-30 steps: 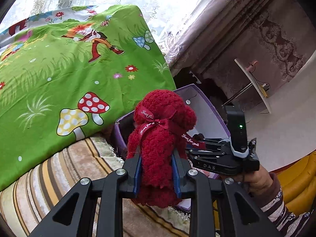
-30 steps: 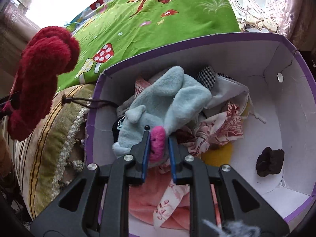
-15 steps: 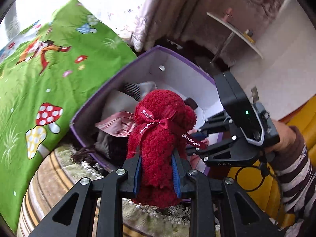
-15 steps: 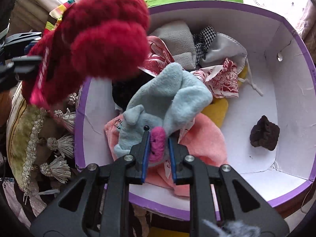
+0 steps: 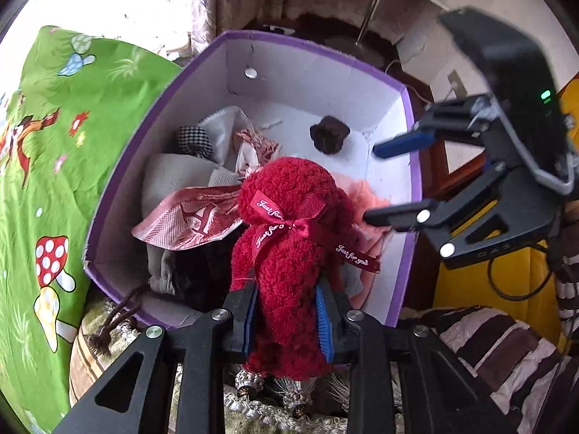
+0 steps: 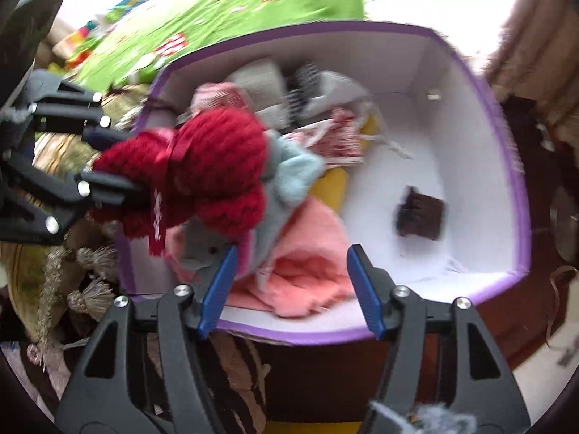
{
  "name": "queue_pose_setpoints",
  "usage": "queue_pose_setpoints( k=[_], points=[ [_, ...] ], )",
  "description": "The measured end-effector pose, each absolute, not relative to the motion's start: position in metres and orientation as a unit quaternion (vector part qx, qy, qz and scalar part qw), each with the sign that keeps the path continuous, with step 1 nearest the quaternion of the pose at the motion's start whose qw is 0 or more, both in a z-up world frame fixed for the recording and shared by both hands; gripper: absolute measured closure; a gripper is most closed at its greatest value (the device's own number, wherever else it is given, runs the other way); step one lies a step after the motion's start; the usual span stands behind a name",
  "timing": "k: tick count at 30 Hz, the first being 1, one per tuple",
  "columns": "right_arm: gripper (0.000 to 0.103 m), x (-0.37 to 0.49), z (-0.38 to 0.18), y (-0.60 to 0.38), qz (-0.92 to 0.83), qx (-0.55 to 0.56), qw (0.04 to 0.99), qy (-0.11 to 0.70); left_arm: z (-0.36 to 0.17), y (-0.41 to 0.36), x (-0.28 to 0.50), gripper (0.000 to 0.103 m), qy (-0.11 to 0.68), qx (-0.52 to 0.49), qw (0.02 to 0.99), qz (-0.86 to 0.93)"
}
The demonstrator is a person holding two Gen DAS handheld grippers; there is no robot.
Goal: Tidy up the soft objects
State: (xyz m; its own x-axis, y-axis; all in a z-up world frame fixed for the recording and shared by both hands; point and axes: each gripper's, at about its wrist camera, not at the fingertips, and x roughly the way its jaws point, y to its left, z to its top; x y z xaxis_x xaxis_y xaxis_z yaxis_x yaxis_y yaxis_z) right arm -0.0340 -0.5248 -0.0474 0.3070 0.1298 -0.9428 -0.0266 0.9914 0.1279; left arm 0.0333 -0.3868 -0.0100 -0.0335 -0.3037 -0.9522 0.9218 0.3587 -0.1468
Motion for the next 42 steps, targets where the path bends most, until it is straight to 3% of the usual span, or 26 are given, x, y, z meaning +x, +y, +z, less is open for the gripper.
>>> queue_pose_setpoints(
  k=[5, 7, 14, 18, 20, 23, 28, 42],
  points=[
    [0.031, -0.037, -0.033, -0.517, -0.030, 0.027, 0.818, 0.574, -0.019, -0.393, 0.034, 0.055, 0.545, 0.300, 0.621, -0.477],
    [0.031, -0.036, -0.025, -0.511, -0.050, 0.028, 0.822, 0.567, -0.013, -0.387, 0.035, 0.039, 0.540, 0.292, 0.637, -0.466],
    [0.029, -0.045, -0.003, -0.501, -0.101, 0.014, 0.831, 0.547, 0.022, -0.333, 0.035, 0.034, 0.536, 0.164, 0.707, -0.431],
    [0.027, -0.058, 0.008, -0.496, -0.138, 0.019, 0.833, 0.536, 0.033, -0.293, 0.020, 0.021, 0.546, 0.064, 0.726, -0.414],
    [0.027, -0.066, 0.013, -0.494, -0.157, 0.026, 0.835, 0.526, 0.031, -0.279, 0.014, 0.020, 0.554, 0.029, 0.730, -0.399],
    [0.027, -0.077, 0.019, -0.491, -0.177, 0.044, 0.838, 0.514, 0.034, -0.277, 0.003, 0.018, 0.542, 0.017, 0.745, -0.388],
    [0.025, -0.091, 0.031, -0.491, -0.222, 0.054, 0.846, 0.483, 0.034, -0.287, -0.007, 0.000, 0.536, 0.028, 0.753, -0.379],
    [0.024, -0.097, 0.035, -0.494, -0.236, 0.068, 0.850, 0.467, 0.027, -0.286, 0.000, 0.000, 0.546, 0.005, 0.751, -0.370]
  ],
)
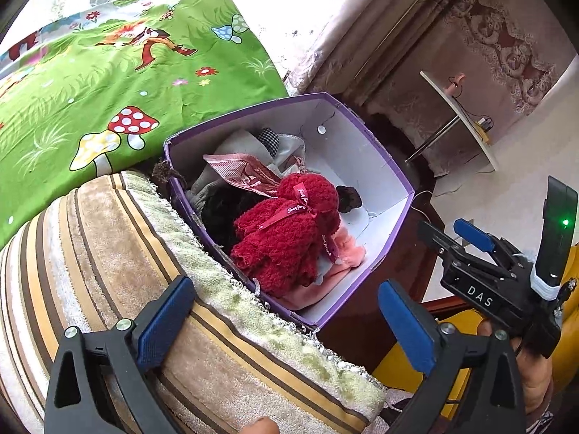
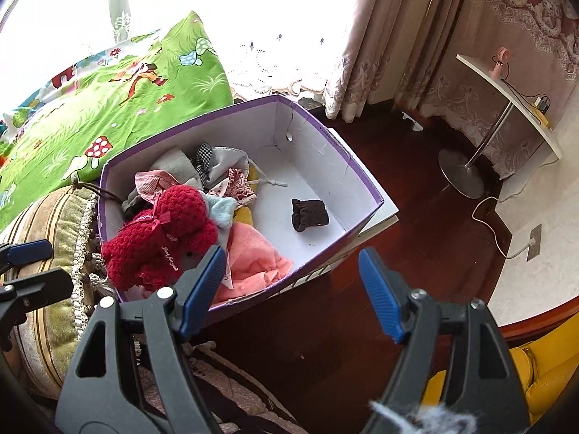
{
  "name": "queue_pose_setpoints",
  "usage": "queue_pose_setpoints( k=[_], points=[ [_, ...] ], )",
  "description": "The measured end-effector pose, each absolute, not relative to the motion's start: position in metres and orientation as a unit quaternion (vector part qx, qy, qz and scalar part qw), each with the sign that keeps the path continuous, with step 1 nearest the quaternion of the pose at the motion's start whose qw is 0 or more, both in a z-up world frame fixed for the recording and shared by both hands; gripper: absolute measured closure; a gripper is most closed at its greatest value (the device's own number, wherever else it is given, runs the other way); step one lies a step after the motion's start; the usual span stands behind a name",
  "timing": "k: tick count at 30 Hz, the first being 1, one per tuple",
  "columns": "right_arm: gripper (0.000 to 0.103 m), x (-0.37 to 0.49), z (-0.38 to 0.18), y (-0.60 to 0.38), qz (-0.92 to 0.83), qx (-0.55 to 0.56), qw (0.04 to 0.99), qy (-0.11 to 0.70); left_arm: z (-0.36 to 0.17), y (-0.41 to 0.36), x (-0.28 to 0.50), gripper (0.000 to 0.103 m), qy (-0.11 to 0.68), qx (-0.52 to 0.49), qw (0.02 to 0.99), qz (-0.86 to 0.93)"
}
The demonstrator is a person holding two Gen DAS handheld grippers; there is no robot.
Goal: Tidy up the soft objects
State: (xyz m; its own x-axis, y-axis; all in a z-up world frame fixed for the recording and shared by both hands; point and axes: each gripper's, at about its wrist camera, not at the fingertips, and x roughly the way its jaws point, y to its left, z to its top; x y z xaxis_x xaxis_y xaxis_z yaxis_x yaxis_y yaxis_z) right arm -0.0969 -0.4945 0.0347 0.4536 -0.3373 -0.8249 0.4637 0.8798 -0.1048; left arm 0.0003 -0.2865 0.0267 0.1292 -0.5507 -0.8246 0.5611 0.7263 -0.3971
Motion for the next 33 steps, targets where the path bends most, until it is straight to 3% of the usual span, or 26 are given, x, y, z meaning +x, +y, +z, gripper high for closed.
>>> queue_pose_setpoints(
  k=[33],
  points=[
    [0.024, -0.0968, 0.0318, -0.4983, -0.234, 0.073, 0.848, 0.469, 0.0261, -0.2872, 0.0008, 0.000, 0.545, 0.001, 0.753, -0.368]
  ],
)
